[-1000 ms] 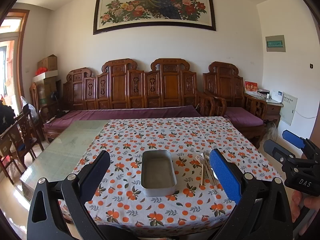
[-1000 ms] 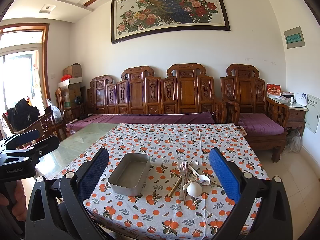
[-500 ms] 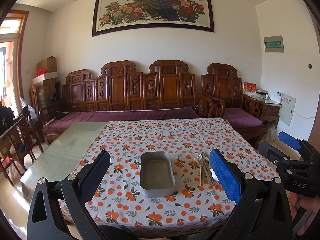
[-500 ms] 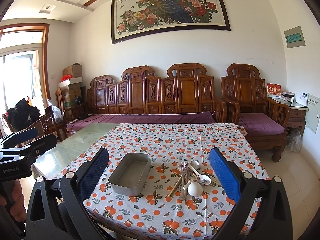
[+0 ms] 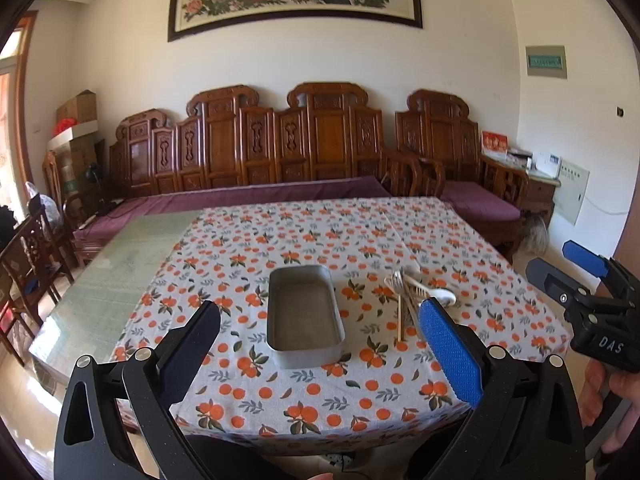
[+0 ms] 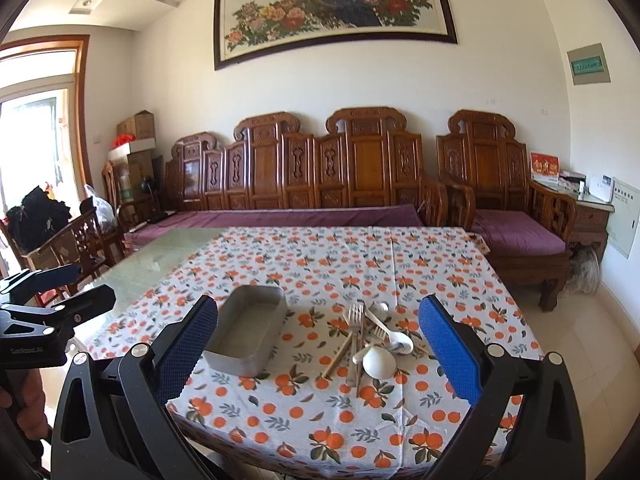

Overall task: Organize utensils
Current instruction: 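Move both tools forward over the utensil pile beside the grey tray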

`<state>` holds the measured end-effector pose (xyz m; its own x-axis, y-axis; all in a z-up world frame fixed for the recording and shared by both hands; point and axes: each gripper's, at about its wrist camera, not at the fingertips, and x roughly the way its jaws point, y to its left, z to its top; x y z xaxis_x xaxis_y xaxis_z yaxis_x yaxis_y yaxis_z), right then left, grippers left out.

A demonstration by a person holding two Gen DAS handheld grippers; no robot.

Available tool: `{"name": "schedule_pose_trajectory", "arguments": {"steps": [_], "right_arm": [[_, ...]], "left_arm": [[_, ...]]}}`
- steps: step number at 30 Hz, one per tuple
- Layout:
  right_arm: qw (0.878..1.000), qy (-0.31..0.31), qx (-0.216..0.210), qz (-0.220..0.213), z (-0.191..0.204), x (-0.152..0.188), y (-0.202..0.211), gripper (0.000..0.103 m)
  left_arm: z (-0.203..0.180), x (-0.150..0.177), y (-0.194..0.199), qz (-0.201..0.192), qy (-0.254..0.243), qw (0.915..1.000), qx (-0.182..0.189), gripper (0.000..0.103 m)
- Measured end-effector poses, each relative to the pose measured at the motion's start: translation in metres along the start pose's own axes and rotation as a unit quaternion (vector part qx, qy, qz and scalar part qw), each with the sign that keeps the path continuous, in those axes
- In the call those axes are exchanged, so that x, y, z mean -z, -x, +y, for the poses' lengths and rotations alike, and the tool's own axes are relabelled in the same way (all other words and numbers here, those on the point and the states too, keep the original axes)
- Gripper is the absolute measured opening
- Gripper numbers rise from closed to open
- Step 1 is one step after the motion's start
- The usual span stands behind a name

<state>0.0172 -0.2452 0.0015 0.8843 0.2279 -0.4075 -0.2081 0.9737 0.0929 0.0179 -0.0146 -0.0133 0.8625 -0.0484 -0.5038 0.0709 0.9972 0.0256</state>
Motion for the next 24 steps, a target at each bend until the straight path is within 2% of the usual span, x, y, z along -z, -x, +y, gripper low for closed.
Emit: {"name": "schedule_pose_trajectory", "arguments": {"steps": [4, 10, 12, 18, 24], "right_arm": [[1.0, 0.003, 0.002, 0.02, -0.011, 0.013, -0.025, 0.097], [0.998, 0.013, 0.002, 0.057, -0.03, 0.023, -0.07, 0.085], [0.997, 0.011, -0.001, 0.071, -0.041, 0.026, -0.085, 0.073], [0.993, 0.004, 0.003, 0.118, -0.074, 0.029, -0.135, 0.052], [0.988, -0.007, -0.003, 0.157, -0.098, 0.041, -0.182, 0.034]], "left_arm": [[-0.004, 0.007, -0.021, 0.019, -0.011, 0.9997, 0.009, 0.096], [-0.009, 0.011, -0.055, 0.047, -0.019, 0.9979, 0.039, 0.096], [-0.011, 0.011, -0.066, 0.053, -0.023, 0.9971, 0.049, 0.096], [-0.021, 0.008, -0.107, 0.078, -0.034, 0.9935, 0.076, 0.095], [-0.031, 0.012, -0.143, 0.103, -0.04, 0.9892, 0.096, 0.082]]}}
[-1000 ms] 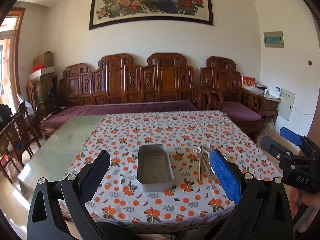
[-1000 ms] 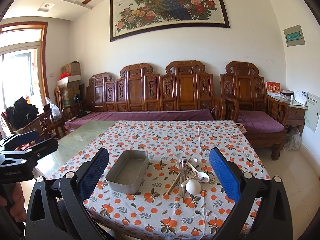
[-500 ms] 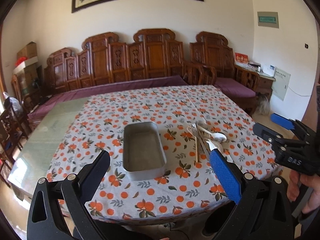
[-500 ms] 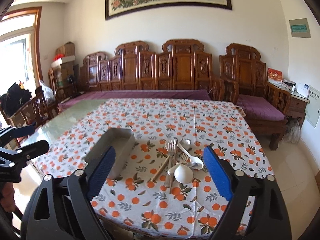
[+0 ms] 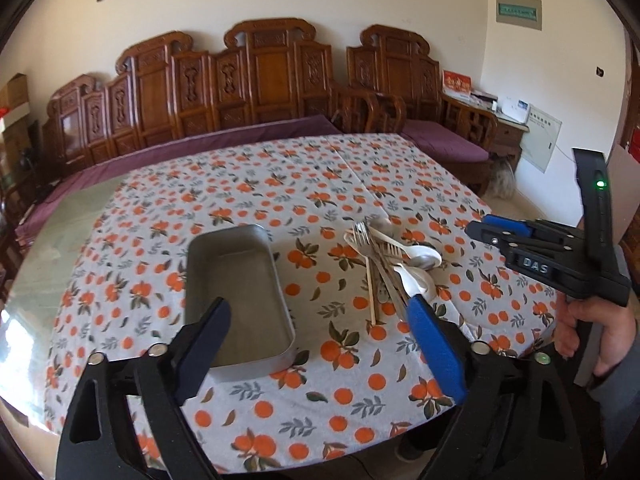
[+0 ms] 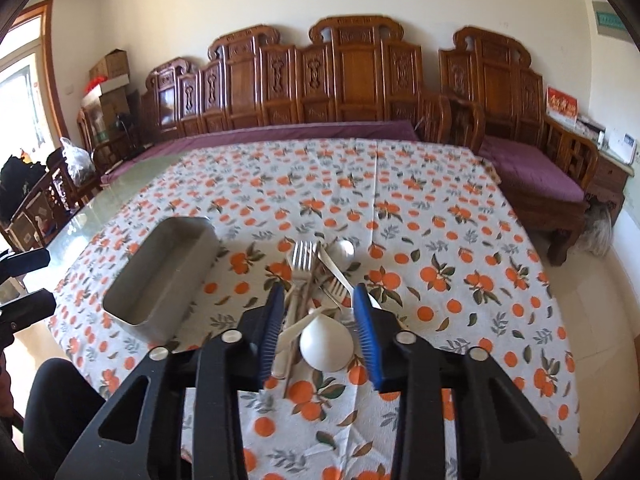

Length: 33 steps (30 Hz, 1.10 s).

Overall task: Organize utensils
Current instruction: 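Move both tools forward over the utensil pile beside the grey tray, then close the right tool on the white plastic spoon handle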

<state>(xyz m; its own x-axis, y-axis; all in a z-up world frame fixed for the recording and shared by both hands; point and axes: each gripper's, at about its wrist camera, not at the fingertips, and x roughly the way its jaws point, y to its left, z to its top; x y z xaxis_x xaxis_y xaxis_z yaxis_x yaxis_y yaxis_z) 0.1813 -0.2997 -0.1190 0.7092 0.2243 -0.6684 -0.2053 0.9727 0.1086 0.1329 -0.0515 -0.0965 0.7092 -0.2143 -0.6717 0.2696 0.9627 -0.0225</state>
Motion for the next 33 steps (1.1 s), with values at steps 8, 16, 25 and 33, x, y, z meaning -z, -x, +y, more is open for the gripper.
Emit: {"name": "schedule_pose_trajectory", "arguments": {"steps": [8, 16, 25, 33], "right_arm": [[0.998, -0.017, -0.025, 0.054, -0.017, 0.001, -0.068, 0.032], [0.995, -0.013, -0.053, 0.089, -0.007, 0.012, -0.107, 0.032], [0.994, 0.004, -0.021, 0.103, -0.031, -0.001, -0.141, 0.032], [0.989, 0.038, -0.046, 0.135, -0.039, -0.009, -0.183, 0.03]], "left_arm": [[-0.003, -0.002, -0.047, 0.035, -0.008, 0.9993, 0.009, 0.069], [-0.004, -0.002, -0.074, 0.049, -0.006, 0.9988, 0.009, 0.068], [-0.012, -0.005, -0.106, 0.065, -0.018, 0.9976, 0.015, 0.065], [-0.01, -0.004, -0.136, 0.09, -0.002, 0.9957, 0.023, 0.06]]}}
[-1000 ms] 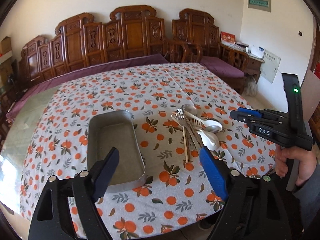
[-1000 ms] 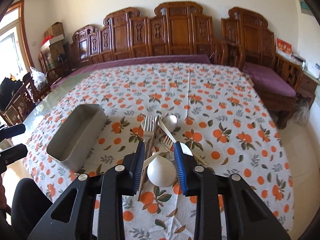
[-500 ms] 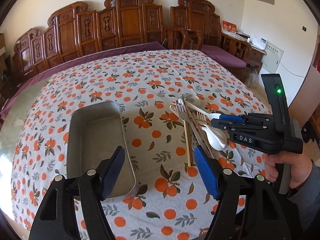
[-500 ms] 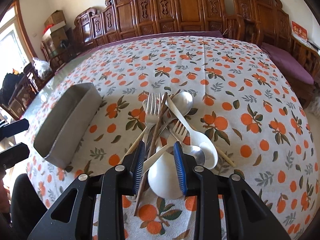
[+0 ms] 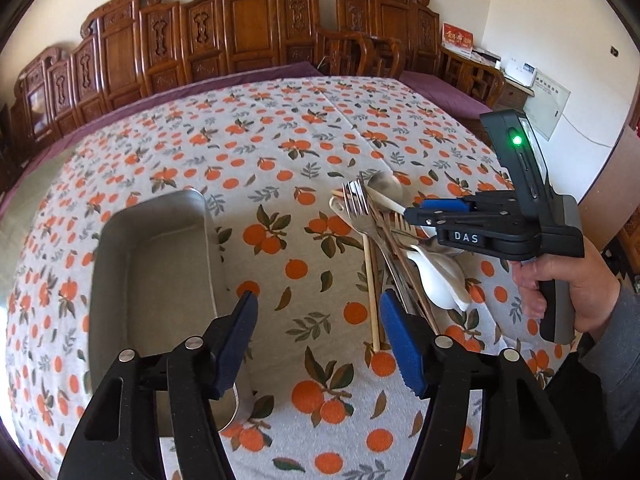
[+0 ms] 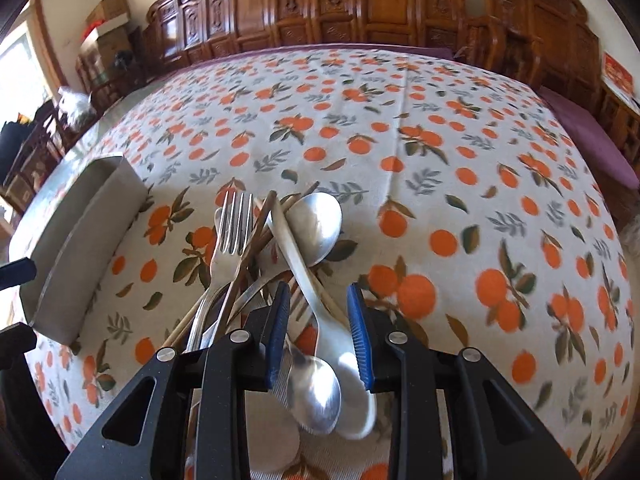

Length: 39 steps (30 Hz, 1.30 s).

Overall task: Organize utensils
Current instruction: 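Close the right tool on the white plastic spoon handle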

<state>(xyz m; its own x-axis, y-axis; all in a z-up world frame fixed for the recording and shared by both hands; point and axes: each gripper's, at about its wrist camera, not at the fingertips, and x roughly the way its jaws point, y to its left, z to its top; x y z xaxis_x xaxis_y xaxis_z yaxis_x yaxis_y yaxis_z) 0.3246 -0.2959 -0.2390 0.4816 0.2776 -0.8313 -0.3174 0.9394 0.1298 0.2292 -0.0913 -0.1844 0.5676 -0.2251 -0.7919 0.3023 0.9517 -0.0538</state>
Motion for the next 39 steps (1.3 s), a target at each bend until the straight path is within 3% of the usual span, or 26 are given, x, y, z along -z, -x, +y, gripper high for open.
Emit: {"name": "schedule_pose_trajectory", "arguments": {"steps": [15, 22, 26, 31, 35, 39], "right_arm": [[0.999, -0.002, -0.041, 0.005, -0.011, 0.004, 0.005, 0.005], [0.999, -0.013, -0.04, -0.031, -0.02, -0.002, 0.027, 0.004], [0.999, -0.019, -0.033, -0.036, -0.028, -0.001, 0.032, 0.004], [0.998, -0.033, -0.03, -0.038, -0.039, 0.002, 0.034, 0.004], [0.998, -0.034, -0.029, -0.039, -0.04, 0.004, 0.034, 0.004], [0.998, -0.033, -0.03, -0.038, -0.039, 0.004, 0.034, 0.004]], "left_arm": [[-0.012, -0.008, -0.036, 0.028, 0.002, 0.9995, 0.014, 0.054], [-0.02, -0.016, -0.025, 0.008, -0.005, 0.9996, 0.027, 0.054], [-0.03, -0.022, -0.031, 0.018, -0.016, 0.9988, 0.042, 0.053], [-0.034, -0.018, -0.048, 0.056, -0.007, 0.9963, 0.065, 0.042], [-0.038, -0.013, -0.051, 0.061, -0.009, 0.9958, 0.067, 0.027], [-0.044, -0.012, -0.052, 0.062, -0.021, 0.996, 0.062, 0.021]]}}
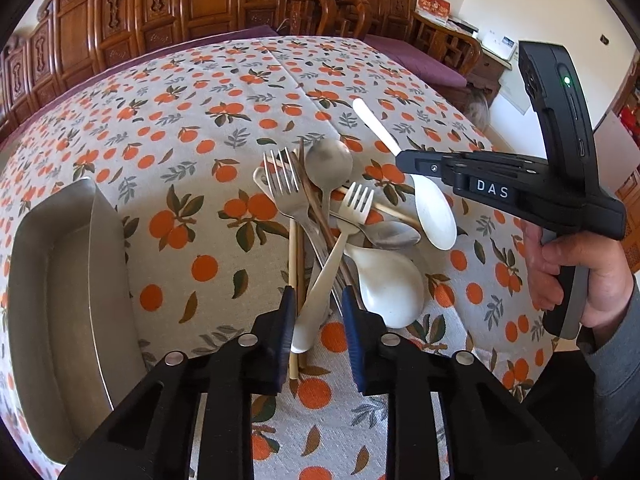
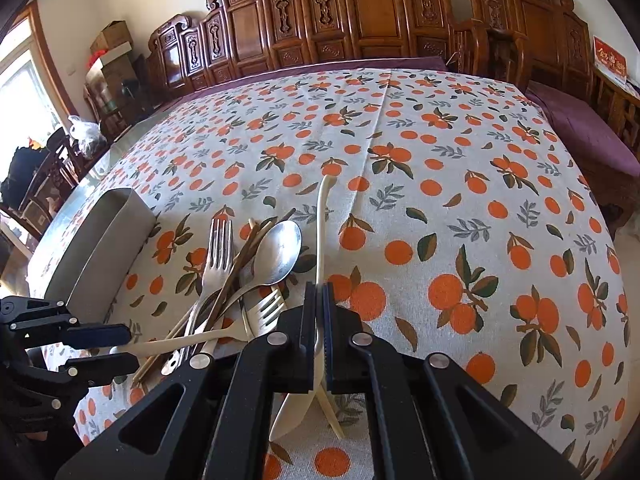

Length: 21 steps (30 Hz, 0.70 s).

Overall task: Organize utensils
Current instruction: 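Close the right tool on the white plastic spoon handle, then close the left tool on the white plastic fork while the right tool holds the spoon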

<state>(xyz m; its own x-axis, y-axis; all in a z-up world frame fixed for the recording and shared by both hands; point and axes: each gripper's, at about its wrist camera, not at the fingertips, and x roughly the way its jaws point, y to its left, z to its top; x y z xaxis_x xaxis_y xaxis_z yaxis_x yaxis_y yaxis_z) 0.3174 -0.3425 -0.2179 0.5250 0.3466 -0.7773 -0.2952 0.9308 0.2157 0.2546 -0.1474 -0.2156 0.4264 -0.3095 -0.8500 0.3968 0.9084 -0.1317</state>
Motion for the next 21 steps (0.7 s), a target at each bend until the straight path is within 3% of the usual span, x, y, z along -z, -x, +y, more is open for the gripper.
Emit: {"name": "schedule_pose_trajectory", "arguments": {"steps": [8, 10, 19, 20, 21], "right_arm": [[1.0, 0.006, 0.0, 0.003, 0.003, 0.002, 0.0, 0.004], [1.0, 0.005, -0.001, 0.002, 0.003, 0.002, 0.0, 0.004], [1.0, 0.004, -0.002, 0.0, 0.002, 0.001, 0.001, 0.004], [1.0, 0.003, -0.002, 0.0, 0.002, 0.002, 0.002, 0.004], [1.0, 0.003, -0.001, 0.0, 0.002, 0.002, 0.002, 0.004]], "left_arm": [[-0.005, 0.002, -0.009, 0.017, -0.011, 0.9998, -0.009, 0.021], [-0.007, 0.002, -0.008, 0.01, -0.014, 0.9998, -0.012, 0.013], [-0.025, -0.008, 0.015, -0.013, -0.053, 0.9985, -0.013, 0.01], [-0.025, -0.009, 0.019, -0.016, -0.054, 0.9984, -0.013, 0.0], [-0.026, -0.012, 0.025, -0.019, -0.055, 0.9982, -0.011, 0.0]]}}
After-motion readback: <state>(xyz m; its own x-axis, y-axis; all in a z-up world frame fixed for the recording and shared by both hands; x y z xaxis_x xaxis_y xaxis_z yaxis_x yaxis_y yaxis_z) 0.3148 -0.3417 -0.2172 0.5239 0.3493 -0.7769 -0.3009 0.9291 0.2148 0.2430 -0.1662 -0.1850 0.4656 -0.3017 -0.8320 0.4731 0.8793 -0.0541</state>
